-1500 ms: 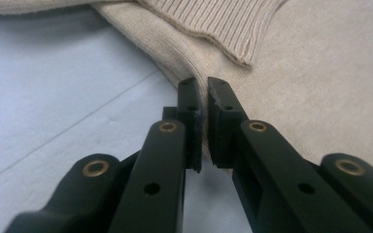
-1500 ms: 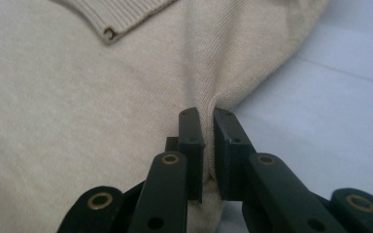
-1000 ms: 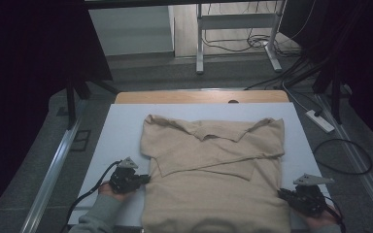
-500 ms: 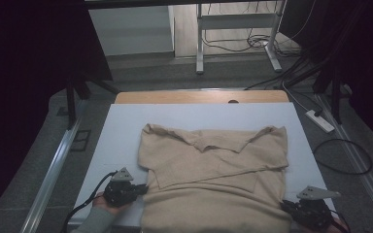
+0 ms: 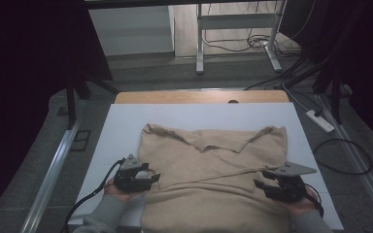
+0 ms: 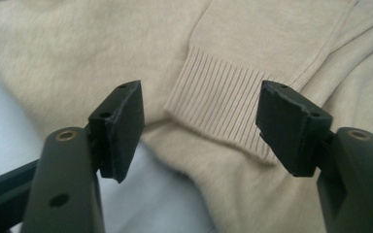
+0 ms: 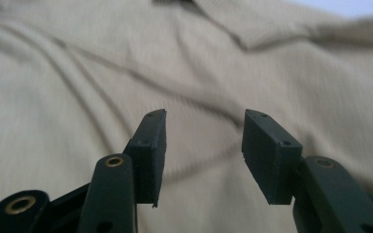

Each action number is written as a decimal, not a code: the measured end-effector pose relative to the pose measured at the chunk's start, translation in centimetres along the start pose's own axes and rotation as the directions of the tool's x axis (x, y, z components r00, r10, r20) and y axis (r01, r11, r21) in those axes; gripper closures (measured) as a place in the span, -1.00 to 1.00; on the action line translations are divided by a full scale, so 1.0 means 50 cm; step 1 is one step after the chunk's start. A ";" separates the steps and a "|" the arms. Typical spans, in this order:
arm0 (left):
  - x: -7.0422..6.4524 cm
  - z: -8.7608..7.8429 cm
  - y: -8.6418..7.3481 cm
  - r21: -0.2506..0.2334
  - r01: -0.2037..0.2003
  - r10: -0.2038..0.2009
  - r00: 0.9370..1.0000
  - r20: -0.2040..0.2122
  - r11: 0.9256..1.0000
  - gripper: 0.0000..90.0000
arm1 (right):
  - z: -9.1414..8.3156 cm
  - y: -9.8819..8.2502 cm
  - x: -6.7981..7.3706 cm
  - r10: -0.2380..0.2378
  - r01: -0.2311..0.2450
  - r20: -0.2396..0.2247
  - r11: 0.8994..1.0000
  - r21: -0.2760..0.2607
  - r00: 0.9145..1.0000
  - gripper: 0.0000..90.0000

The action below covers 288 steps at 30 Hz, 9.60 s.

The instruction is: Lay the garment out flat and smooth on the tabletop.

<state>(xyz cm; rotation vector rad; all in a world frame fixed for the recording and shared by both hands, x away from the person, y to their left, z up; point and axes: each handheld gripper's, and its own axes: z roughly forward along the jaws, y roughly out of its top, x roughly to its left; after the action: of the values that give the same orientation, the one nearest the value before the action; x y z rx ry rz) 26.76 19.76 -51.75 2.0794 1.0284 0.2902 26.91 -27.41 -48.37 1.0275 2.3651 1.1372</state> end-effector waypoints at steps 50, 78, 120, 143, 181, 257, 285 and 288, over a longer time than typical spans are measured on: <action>-0.007 0.002 -0.006 0.020 -0.034 0.033 0.999 0.034 0.999 -0.36 | 0.309 0.270 -0.244 0.186 -0.201 0.189 0.977 0.067 0.964 0.76; -0.006 0.001 -0.007 0.015 -0.040 0.040 0.999 0.028 0.999 -0.39 | 0.279 0.192 -0.081 0.072 -0.055 -0.108 0.986 0.156 0.992 0.98; 0.030 -0.044 -0.030 -0.039 0.030 -0.031 0.999 -0.038 0.999 -0.55 | 0.384 0.207 0.319 -0.276 0.352 -0.435 0.930 0.105 0.857 -0.05; 0.026 -0.035 -0.032 -0.020 0.023 -0.023 0.999 -0.030 1.000 -0.54 | 0.363 0.222 0.282 -0.170 0.220 -0.374 0.971 0.093 0.912 0.87; 0.020 -0.032 -0.033 -0.024 0.017 -0.017 1.000 -0.017 1.000 -0.54 | 0.004 -0.017 -0.084 0.243 -0.245 0.149 0.970 -0.008 0.958 0.88; 0.015 -0.018 -0.030 0.007 0.004 -0.003 1.000 -0.025 1.000 -0.53 | 0.027 0.010 -0.117 -0.040 -0.033 0.313 0.974 0.225 0.949 0.84; 0.017 -0.020 -0.030 -0.001 0.002 -0.002 1.000 -0.025 1.000 -0.54 | -0.136 -0.097 -0.194 0.160 -0.266 0.508 0.954 0.142 0.846 0.84; 0.017 -0.020 -0.029 -0.001 0.003 -0.003 1.000 -0.024 1.000 -0.54 | -0.152 -0.114 -0.210 0.184 -0.305 0.536 0.941 0.145 0.824 0.84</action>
<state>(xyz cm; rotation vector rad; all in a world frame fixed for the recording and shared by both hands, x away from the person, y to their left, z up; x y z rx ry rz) 25.95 21.47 -52.27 2.0784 1.0454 0.3144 27.31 -41.56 -48.19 1.5333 1.9847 0.5596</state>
